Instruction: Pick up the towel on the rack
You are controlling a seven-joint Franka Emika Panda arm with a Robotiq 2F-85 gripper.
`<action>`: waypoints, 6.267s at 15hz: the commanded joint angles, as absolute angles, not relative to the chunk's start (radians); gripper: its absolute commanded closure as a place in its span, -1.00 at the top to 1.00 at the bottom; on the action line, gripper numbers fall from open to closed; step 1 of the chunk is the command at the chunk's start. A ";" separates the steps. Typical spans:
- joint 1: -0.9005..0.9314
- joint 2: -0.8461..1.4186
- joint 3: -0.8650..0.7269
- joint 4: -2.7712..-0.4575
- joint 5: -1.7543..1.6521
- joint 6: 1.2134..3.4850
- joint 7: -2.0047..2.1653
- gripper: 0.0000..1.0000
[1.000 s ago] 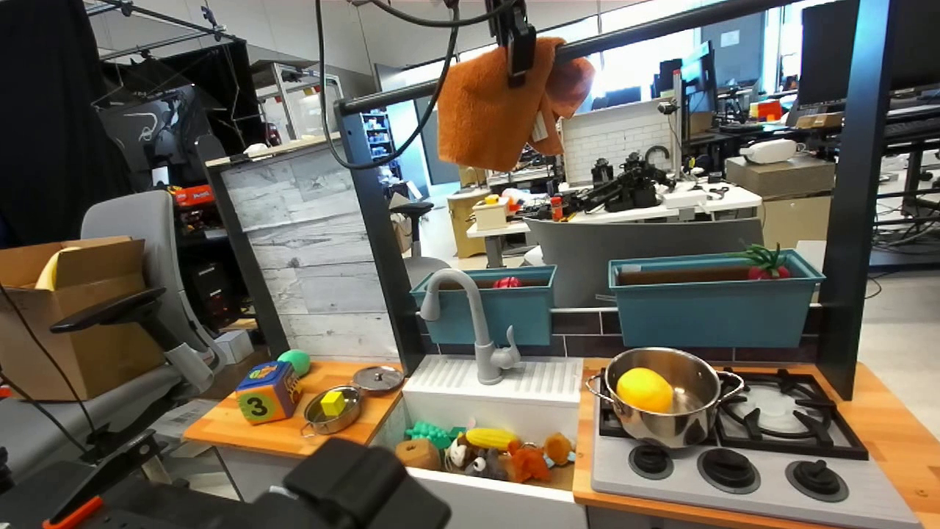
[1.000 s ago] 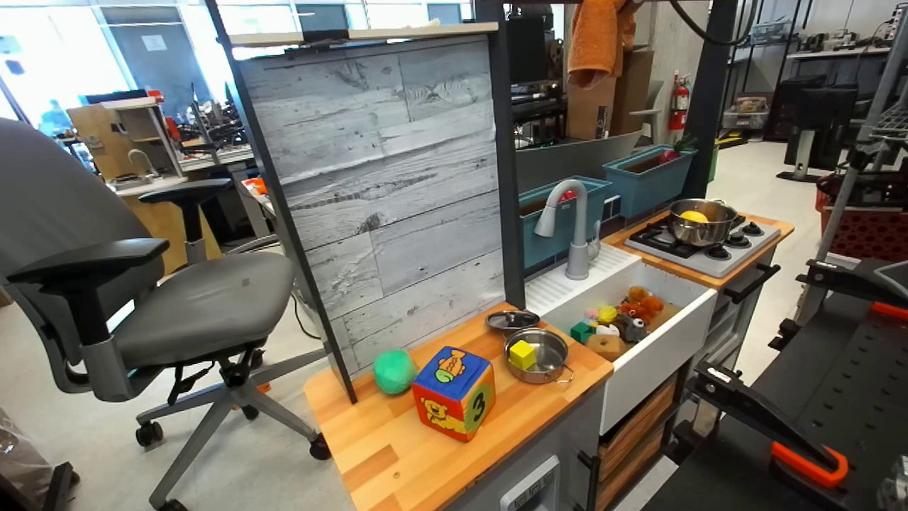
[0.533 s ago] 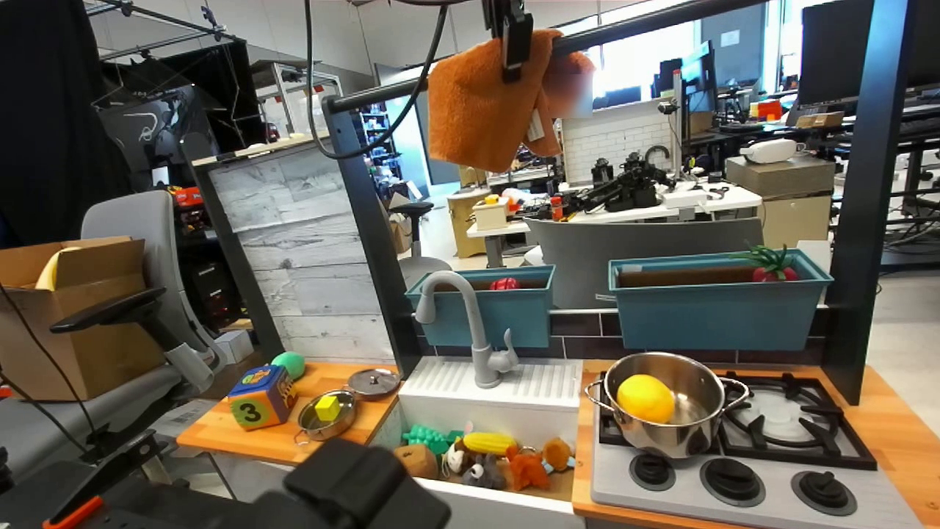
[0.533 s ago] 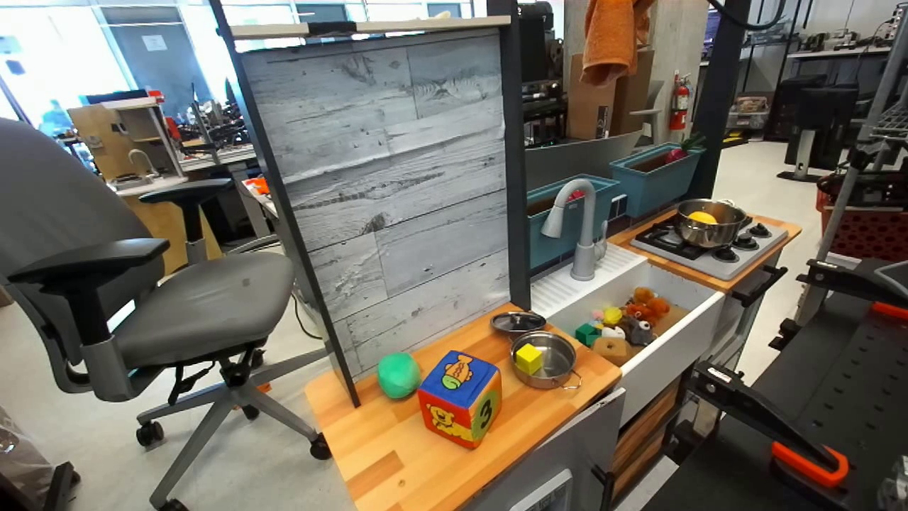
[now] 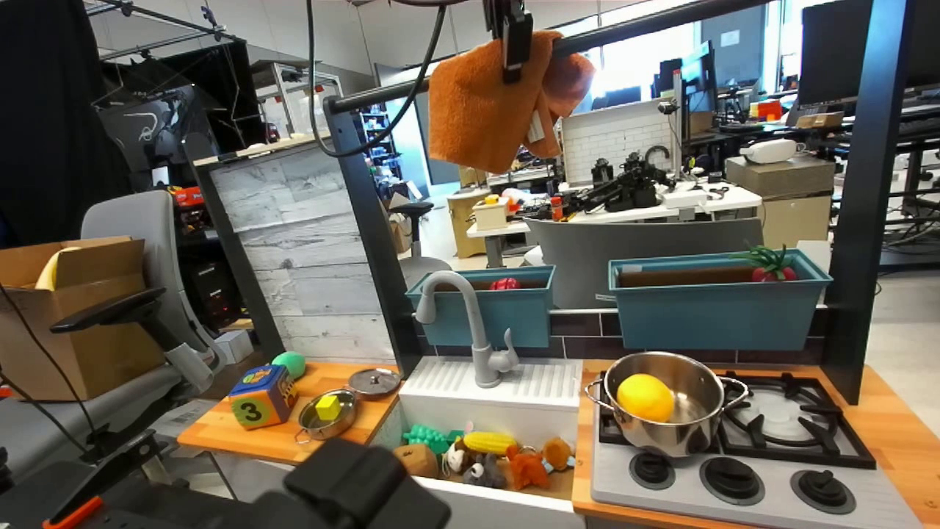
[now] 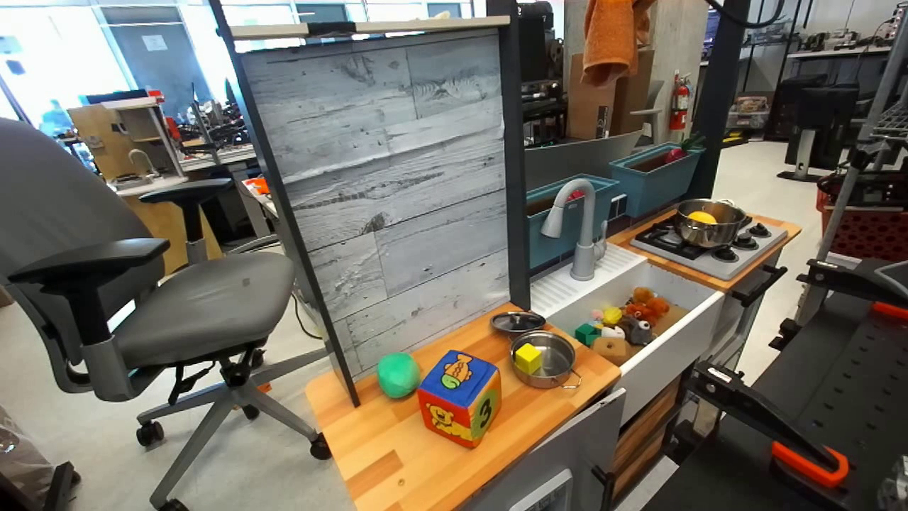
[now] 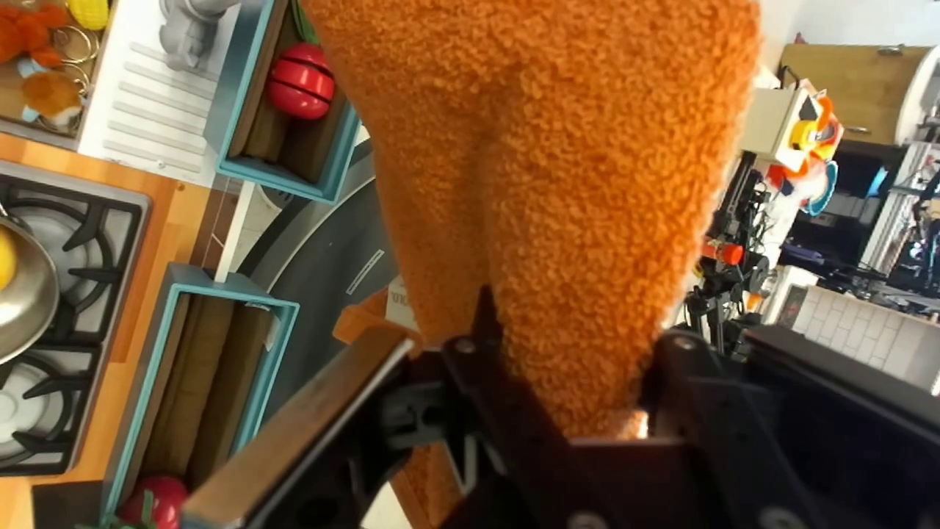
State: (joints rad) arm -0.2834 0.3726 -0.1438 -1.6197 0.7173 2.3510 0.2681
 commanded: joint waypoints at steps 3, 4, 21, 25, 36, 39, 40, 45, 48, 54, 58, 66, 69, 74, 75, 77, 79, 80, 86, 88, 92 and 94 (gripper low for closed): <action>-0.280 0.470 -0.144 -1.507 0.666 2.247 0.310 -0.76; -0.282 0.496 -0.140 -1.475 0.666 2.237 0.322 -0.76; -0.305 0.574 -0.119 -1.346 0.665 2.098 0.364 0.65; -0.312 0.469 -0.112 -1.465 0.690 2.100 0.256 1.00; -0.288 0.258 -0.157 -1.715 0.671 2.114 0.118 0.75; -0.289 0.242 -0.152 -1.750 0.711 2.163 0.081 0.97; -0.290 0.232 -0.144 -1.771 0.770 2.245 0.049 1.00; -0.269 0.233 -0.126 -1.784 0.933 2.460 -0.073 1.00; -0.252 0.281 -0.122 -1.739 0.947 2.510 -0.046 1.00; -0.227 0.406 -0.121 -1.621 0.917 2.594 0.058 1.00; -0.226 0.467 -0.124 -1.559 0.885 2.599 0.126 0.31; -0.263 0.359 -0.085 -1.690 0.944 2.593 -0.013 -0.68; -0.259 0.339 -0.086 -1.726 0.949 2.596 -0.045 -0.68; -0.238 0.355 -0.104 -1.733 0.887 2.593 0.010 0.61; -0.238 0.346 -0.101 -1.747 0.890 2.598 -0.002 0.74; -0.238 0.320 -0.094 -1.779 0.899 2.611 -0.035 0.98; -0.232 0.308 -0.099 -1.794 0.895 2.626 -0.048 0.29; -0.232 0.301 -0.099 -1.802 0.896 2.625 -0.056 0.26; -0.222 0.315 -0.121 -1.829 0.766 2.583 0.014 -0.64; -0.230 0.308 -0.114 -1.849 0.746 2.569 0.015 0.11; -0.231 0.309 -0.119 -1.862 0.699 2.515 0.036 0.51; -0.233 0.312 -0.126 -1.855 0.655 2.442 0.060 0.81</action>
State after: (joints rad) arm -0.2332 0.3250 -0.1112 -1.8557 0.7216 2.5317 0.0124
